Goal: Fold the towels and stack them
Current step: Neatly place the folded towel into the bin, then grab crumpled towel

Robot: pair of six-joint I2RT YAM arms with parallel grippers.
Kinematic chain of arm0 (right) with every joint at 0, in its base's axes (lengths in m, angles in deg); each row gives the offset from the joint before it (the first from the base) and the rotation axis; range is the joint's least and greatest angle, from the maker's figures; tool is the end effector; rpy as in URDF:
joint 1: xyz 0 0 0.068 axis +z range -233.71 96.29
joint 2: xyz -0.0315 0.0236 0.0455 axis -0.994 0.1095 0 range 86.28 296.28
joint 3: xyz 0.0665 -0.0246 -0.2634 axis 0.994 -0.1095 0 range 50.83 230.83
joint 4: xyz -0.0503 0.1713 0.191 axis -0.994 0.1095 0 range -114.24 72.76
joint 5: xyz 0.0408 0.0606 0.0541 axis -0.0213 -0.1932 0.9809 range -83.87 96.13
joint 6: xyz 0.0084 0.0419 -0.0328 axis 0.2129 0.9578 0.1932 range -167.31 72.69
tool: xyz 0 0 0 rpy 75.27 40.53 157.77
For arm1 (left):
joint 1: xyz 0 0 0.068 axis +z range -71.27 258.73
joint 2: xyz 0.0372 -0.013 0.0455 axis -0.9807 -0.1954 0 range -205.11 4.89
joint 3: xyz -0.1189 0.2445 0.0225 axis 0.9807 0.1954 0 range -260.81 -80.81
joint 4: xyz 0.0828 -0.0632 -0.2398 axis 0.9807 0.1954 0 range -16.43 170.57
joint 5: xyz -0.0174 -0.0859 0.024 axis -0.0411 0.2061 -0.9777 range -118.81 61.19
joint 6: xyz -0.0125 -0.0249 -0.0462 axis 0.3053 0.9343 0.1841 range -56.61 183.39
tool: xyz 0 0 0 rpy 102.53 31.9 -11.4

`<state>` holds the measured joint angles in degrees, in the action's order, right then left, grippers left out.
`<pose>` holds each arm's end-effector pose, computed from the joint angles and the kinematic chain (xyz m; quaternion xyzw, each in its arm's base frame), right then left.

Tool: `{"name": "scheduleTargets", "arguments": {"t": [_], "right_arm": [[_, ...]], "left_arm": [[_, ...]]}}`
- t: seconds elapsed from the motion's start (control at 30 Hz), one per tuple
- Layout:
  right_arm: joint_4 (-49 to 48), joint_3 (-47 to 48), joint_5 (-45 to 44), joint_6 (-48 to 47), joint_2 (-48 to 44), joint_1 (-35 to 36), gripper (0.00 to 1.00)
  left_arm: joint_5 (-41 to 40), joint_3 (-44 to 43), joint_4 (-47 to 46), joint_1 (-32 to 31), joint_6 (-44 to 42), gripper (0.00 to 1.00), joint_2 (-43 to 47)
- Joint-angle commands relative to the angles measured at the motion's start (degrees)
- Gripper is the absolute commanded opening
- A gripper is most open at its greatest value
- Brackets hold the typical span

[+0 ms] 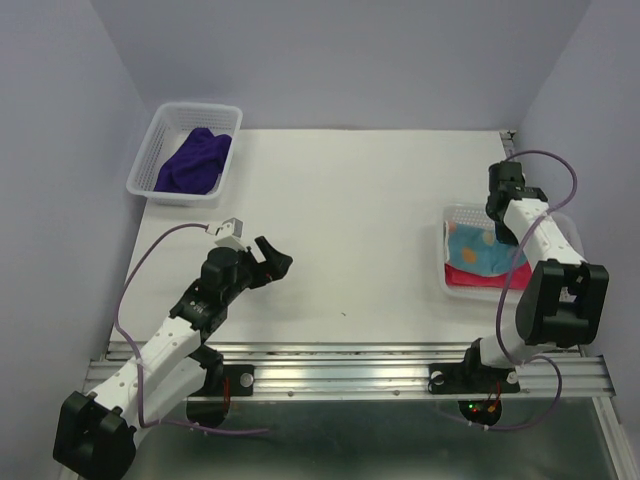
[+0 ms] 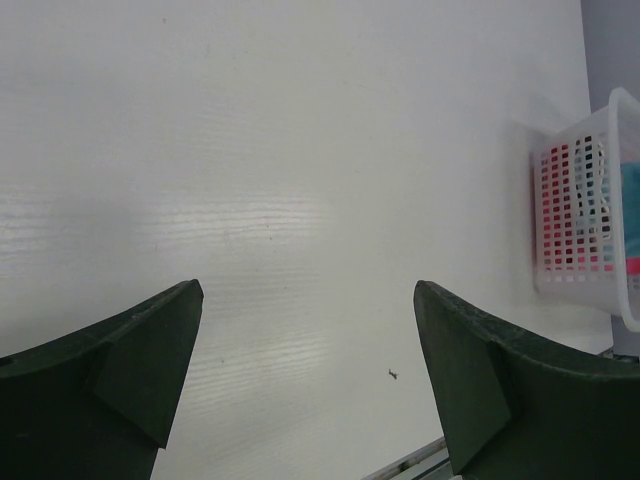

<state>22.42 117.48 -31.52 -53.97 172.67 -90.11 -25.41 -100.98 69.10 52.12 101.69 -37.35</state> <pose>0.2910 -0.0545 0.2571 0.0638 0.9267 -0.3358 0.1564 0.1587 -0.0817 0.2213 -0.0646 0.8042 -0.3371 0.4853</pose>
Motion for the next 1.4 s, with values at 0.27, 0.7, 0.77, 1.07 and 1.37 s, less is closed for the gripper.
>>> {"name": "scheduleTargets", "arguments": {"t": [0.27, 0.7, 0.77, 1.07, 1.37], "right_arm": [[-4.3, 4.3, -5.2, 0.4, 3.1, -3.4, 0.02], [-1.6, 7.5, -9.8, 4.7, 7.2, -4.9, 1.0], [0.2, 9.3, -10.0, 6.5, 6.5, -4.9, 1.0], [-0.2, 14.9, 12.4, 16.2, -6.8, -2.7, 1.0], [-16.5, 6.6, 25.4, 15.7, -11.1, 16.3, 1.0]], "left_arm": [[-1.3, 0.0, -1.0, -0.2, -0.5, 0.99, -0.7], [-1.4, -0.4, -0.9, -0.2, -0.6, 0.99, -1.4], [-2.0, -0.5, -0.8, -0.2, -0.7, 0.99, -1.8], [-13.5, -8.8, 4.4, -0.2, 0.2, 0.99, -6.4], [-20.3, -35.8, 7.2, 11.1, -7.4, 0.99, -22.3]]}}
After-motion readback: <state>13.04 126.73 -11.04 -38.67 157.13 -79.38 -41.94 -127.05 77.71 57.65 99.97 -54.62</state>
